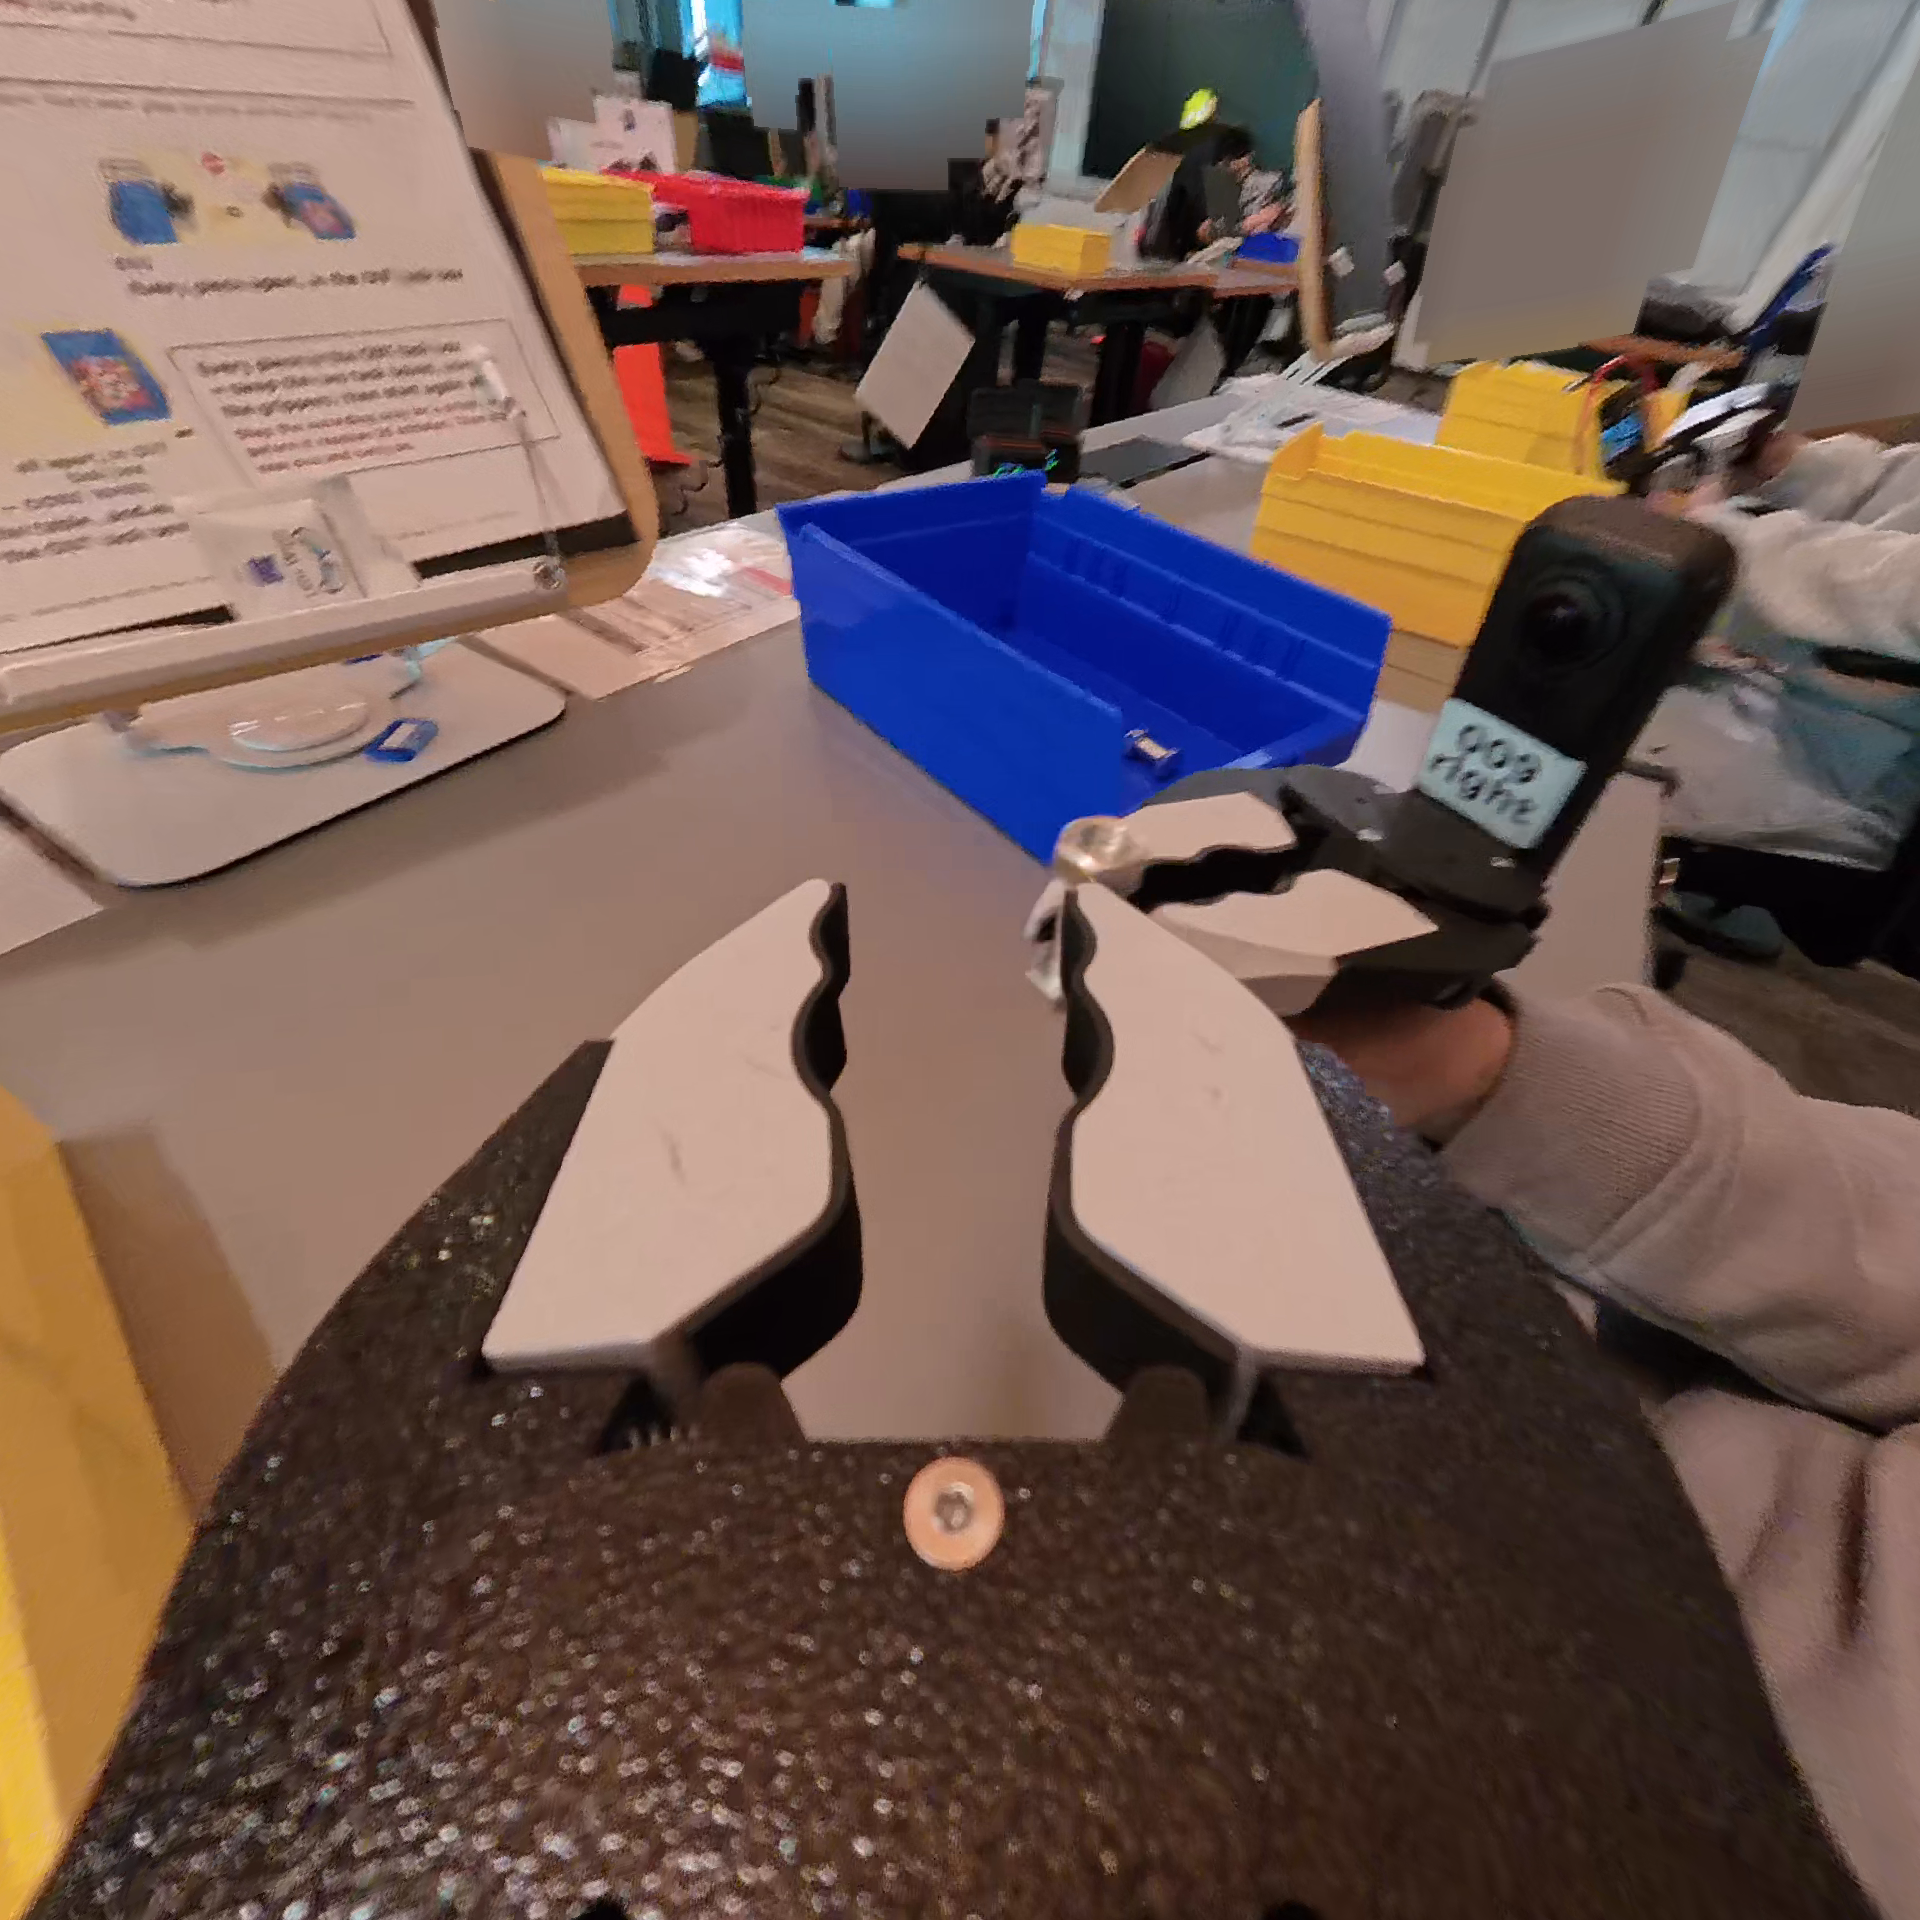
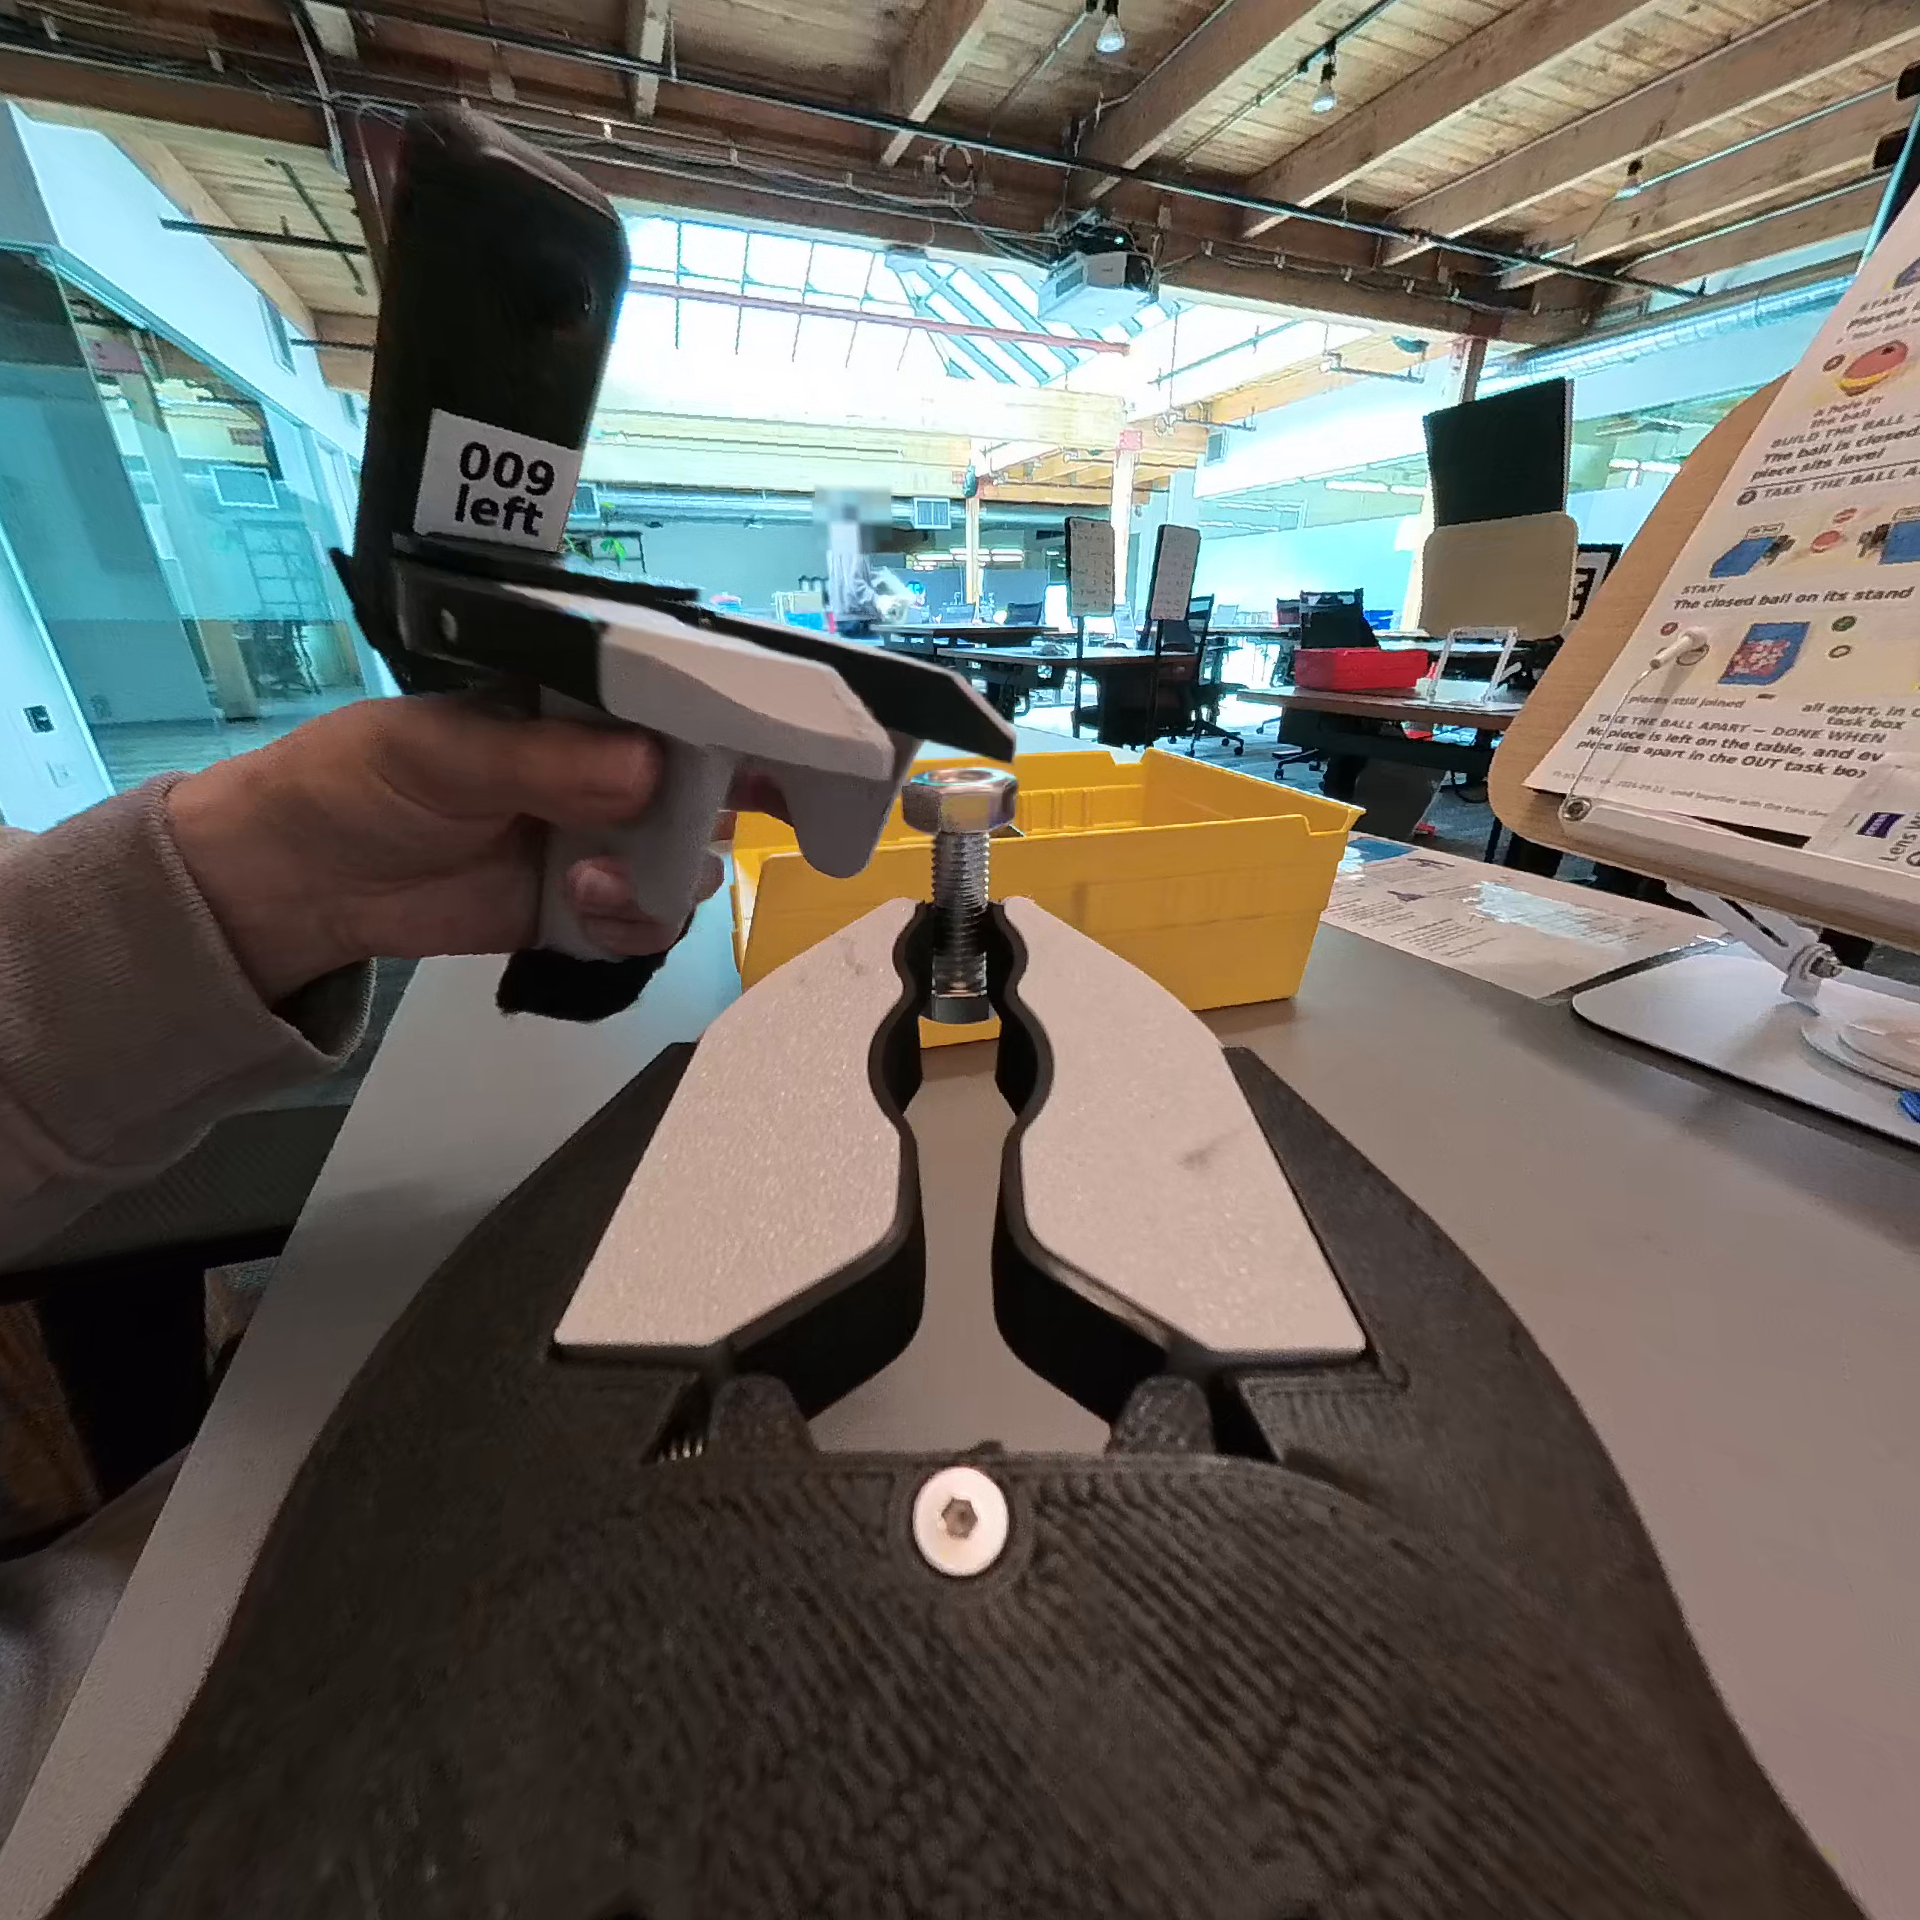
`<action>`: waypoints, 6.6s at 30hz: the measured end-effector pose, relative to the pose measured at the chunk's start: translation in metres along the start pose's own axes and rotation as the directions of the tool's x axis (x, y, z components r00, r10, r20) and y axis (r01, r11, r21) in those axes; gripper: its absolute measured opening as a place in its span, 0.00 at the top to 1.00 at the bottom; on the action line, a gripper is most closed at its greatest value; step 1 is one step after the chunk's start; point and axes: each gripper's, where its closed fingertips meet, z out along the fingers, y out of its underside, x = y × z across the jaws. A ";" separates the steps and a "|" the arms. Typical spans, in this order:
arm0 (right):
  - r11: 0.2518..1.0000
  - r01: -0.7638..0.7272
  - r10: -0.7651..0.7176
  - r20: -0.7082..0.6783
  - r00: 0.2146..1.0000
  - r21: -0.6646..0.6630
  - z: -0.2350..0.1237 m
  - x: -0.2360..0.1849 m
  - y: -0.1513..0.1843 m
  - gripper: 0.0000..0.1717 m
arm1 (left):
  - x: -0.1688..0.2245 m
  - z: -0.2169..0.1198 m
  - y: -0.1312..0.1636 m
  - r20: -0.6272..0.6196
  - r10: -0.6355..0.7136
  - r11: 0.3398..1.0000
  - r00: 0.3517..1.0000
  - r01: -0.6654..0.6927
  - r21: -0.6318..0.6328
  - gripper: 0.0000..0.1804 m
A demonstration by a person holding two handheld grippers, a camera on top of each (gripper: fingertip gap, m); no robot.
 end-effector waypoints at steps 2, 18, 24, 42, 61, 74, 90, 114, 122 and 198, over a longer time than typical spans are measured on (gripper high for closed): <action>1.000 0.005 -0.005 0.001 1.000 -0.008 0.001 -0.001 0.001 0.95 | 0.012 0.004 -0.004 -0.056 0.002 1.000 0.998 0.000 0.028 0.78; 1.000 0.016 -0.017 -0.012 1.000 -0.016 0.001 0.001 0.002 0.95 | -0.003 0.003 0.001 0.014 -0.014 0.999 1.000 0.014 0.035 0.76; 0.999 0.027 -0.028 -0.022 0.999 -0.026 0.001 0.002 0.003 0.95 | 0.007 0.018 0.002 -0.025 -0.018 0.999 1.000 0.019 0.027 0.73; 0.997 0.051 -0.053 -0.033 0.998 -0.060 0.003 0.003 0.008 0.95 | -0.002 0.007 -0.001 0.002 -0.028 0.998 1.000 0.028 0.048 0.72; 0.999 0.018 -0.019 -0.039 0.999 -0.027 0.001 0.005 0.003 0.95 | -0.022 0.003 0.012 0.109 0.007 0.999 0.994 -0.001 -0.053 0.73; 1.000 0.006 -0.006 -0.028 1.000 0.007 -0.001 0.004 -0.002 0.95 | 0.002 0.018 0.004 -0.018 -0.050 0.998 0.999 0.050 0.028 0.72; 0.996 -0.042 0.042 -0.005 0.999 0.081 -0.006 0.004 -0.013 0.95 | 0.010 0.025 -0.002 -0.043 -0.084 0.994 0.996 0.087 0.071 0.71; 0.991 -0.096 0.096 0.002 0.995 0.098 -0.008 0.008 -0.015 0.95 | -0.024 0.007 0.002 0.140 -0.129 0.987 0.982 0.112 0.119 0.69; 0.991 -0.091 0.090 0.014 0.996 0.102 -0.007 0.006 -0.015 0.95 | 0.004 0.025 -0.005 -0.004 -0.154 0.979 0.988 0.153 0.131 0.65; 0.956 -0.147 -0.003 -0.510 0.860 -0.254 -0.129 0.092 -0.100 0.46 | -0.019 0.089 0.083 0.179 0.118 0.959 0.977 -0.065 -0.277 0.97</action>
